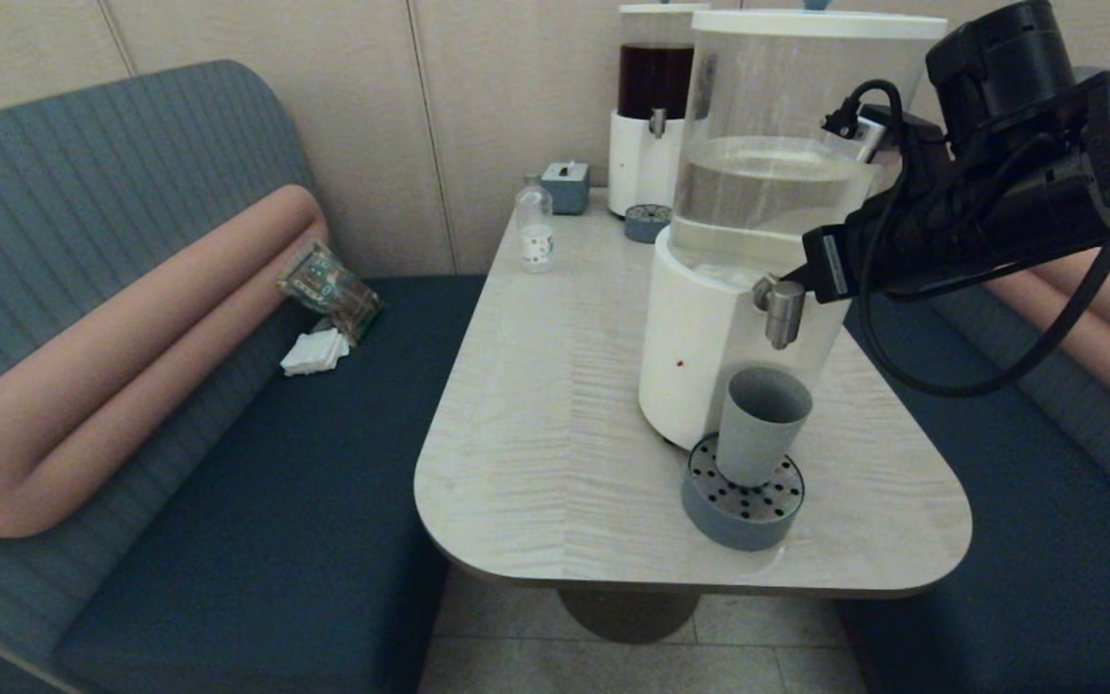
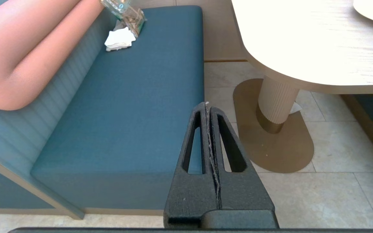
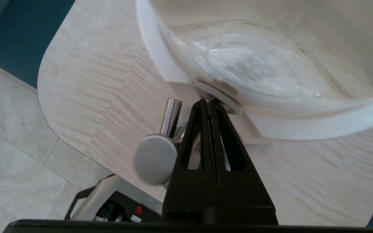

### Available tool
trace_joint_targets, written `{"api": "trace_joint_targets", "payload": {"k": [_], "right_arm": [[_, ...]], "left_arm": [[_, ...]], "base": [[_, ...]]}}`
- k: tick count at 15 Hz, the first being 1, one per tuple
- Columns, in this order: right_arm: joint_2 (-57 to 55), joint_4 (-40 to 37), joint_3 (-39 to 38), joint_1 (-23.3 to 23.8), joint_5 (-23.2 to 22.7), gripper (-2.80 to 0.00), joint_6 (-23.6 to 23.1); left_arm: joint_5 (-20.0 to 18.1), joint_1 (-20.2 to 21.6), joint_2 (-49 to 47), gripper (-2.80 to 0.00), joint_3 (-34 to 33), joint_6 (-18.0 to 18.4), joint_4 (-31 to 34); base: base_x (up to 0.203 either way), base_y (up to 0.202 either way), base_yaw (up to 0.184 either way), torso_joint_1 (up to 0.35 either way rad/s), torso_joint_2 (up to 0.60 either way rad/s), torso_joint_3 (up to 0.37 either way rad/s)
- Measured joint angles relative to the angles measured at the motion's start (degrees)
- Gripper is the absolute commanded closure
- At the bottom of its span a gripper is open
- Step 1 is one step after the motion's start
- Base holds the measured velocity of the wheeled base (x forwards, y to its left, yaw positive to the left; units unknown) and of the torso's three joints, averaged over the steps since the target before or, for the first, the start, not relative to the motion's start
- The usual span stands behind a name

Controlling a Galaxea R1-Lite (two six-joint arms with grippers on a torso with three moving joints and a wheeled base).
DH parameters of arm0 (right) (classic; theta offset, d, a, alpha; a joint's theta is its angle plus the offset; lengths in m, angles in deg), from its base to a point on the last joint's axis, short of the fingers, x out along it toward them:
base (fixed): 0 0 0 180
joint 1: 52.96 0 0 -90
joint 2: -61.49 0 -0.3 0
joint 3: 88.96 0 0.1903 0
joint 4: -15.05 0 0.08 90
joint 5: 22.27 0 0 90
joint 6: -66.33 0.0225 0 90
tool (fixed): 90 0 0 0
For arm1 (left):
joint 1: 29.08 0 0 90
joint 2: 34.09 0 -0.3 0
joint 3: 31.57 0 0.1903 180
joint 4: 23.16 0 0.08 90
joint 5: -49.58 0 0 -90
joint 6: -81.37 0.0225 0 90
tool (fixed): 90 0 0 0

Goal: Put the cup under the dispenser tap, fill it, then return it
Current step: Turn on the faucet

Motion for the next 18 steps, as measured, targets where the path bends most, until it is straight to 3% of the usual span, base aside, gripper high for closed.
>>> {"api": "trace_joint_targets", "payload": {"k": [18], "right_arm": [[0.7,0.5,0.6,-0.2,-1.1,0.00,-7.3]], "left_arm": [[0.0,0.0,0.0,0.00,0.1,0.1,0.1]], "base": [[0.000,0.000,0.000,0.000,0.00,0.000]]}}
